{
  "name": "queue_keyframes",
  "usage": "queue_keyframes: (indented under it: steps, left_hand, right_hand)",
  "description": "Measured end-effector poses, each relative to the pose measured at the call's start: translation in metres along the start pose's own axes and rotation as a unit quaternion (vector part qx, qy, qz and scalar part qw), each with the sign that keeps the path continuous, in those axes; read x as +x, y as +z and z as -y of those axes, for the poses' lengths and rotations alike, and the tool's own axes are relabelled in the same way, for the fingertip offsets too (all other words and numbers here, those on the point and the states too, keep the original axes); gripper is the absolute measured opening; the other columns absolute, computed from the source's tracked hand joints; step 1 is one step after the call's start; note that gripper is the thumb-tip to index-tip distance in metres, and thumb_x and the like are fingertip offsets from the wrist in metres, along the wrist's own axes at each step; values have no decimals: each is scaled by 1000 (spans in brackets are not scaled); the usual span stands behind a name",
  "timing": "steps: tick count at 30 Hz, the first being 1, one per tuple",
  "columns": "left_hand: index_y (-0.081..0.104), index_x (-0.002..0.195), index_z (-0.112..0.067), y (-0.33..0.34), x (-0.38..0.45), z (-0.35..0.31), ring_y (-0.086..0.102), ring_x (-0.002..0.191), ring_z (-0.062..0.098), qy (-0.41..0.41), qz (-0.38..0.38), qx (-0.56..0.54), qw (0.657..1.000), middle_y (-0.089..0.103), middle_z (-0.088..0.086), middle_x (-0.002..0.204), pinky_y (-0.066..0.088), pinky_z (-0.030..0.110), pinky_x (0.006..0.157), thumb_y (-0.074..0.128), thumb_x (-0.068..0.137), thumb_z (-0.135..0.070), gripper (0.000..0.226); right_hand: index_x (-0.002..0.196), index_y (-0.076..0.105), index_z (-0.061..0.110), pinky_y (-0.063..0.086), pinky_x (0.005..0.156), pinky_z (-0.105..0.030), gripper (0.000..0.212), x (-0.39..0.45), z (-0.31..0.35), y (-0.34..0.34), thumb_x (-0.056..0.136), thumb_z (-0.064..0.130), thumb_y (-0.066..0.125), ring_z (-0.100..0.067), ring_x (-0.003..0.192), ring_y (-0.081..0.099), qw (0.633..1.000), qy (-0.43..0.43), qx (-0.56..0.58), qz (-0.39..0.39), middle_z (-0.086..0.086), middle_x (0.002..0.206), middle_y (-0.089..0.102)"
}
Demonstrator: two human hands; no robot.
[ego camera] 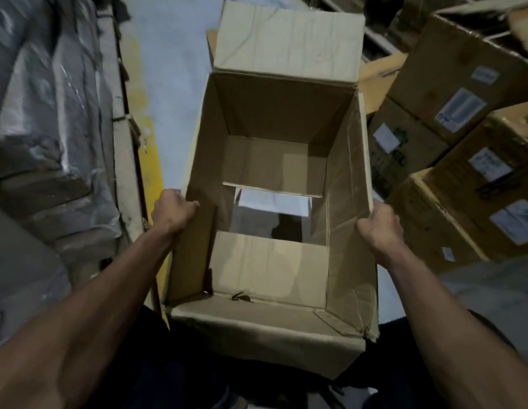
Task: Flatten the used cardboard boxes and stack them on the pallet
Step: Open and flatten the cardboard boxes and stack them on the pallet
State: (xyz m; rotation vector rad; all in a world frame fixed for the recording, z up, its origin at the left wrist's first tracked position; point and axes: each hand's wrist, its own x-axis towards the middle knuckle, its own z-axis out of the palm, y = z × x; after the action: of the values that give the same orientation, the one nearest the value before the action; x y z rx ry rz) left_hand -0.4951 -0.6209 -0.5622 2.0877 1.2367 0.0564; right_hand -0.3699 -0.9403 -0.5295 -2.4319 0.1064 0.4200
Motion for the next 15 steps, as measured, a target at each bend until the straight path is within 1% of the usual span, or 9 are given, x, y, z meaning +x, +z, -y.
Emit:
queue_keyframes:
  steps: [2,4,6,9,11,12,13,14,15]
  left_hand:
    - [49,67,-11,-5,-8,-5,63,103,39,11,-6,5,1000,63,20,95,46,39,84,69,93,-24,35]
    - [57,83,-6,-5,-15,-9,61,107,40,24,-10,12,1000,62,19,99,44,38,84,66,95,-24,24]
    - [61,103,-3,-3,-19,-12,59,110,41,35,-17,27,999,64,22,110,44,39,85,62,97,-22,20]
    - [53,116,-1,11,-27,-22,55,113,44,73,-42,65,994,59,25,122,42,42,84,53,93,-10,25]
    - [43,137,-2,26,-42,-28,44,132,42,136,-85,120,980,45,26,143,39,47,105,52,90,-7,48]
    - [35,146,-6,37,-53,-32,33,142,38,189,-107,161,963,35,22,153,30,46,115,54,90,-11,59]
    - [32,150,-11,48,-64,-37,28,146,33,248,-113,192,943,30,18,158,24,43,119,56,91,-15,64]
    - [35,149,-15,62,-75,-39,33,143,29,303,-85,200,928,35,14,155,26,39,117,56,93,-20,60]
    - [42,143,-17,77,-85,-41,44,132,24,331,-19,189,924,46,9,146,34,36,111,56,95,-24,50]
  right_hand:
    - [136,53,15,54,93,-54,38,-6,1,-7,99,11,58,-38,112,61,1000,-11,12,-8,-15,120,62]
    - [133,54,15,54,91,-53,35,-10,0,-10,99,10,57,-37,110,60,999,-14,32,-11,-14,118,61]
    - [125,57,18,54,89,-52,27,-12,-4,-11,99,10,57,-35,105,60,998,-4,55,-17,-11,111,61]
    - [105,55,29,54,91,-58,19,-11,-9,-13,98,12,58,-36,104,61,996,19,84,-31,-8,104,61]
    - [103,54,29,54,90,-58,16,-11,-7,-12,98,14,58,-36,103,61,994,27,98,-38,-7,102,60]
    - [106,57,26,55,90,-58,14,-9,-6,-13,98,15,59,-36,103,61,994,29,102,-40,-7,102,60]
    - [112,59,24,55,89,-57,15,-5,-6,-13,99,16,59,-35,103,62,993,28,103,-41,-8,103,61]
    - [118,60,22,56,89,-56,19,-3,-5,-13,99,18,60,-34,103,62,993,27,105,-41,-8,105,62]
    - [122,60,20,56,88,-55,23,0,-4,-13,99,18,60,-34,102,63,993,26,106,-38,-9,106,62]
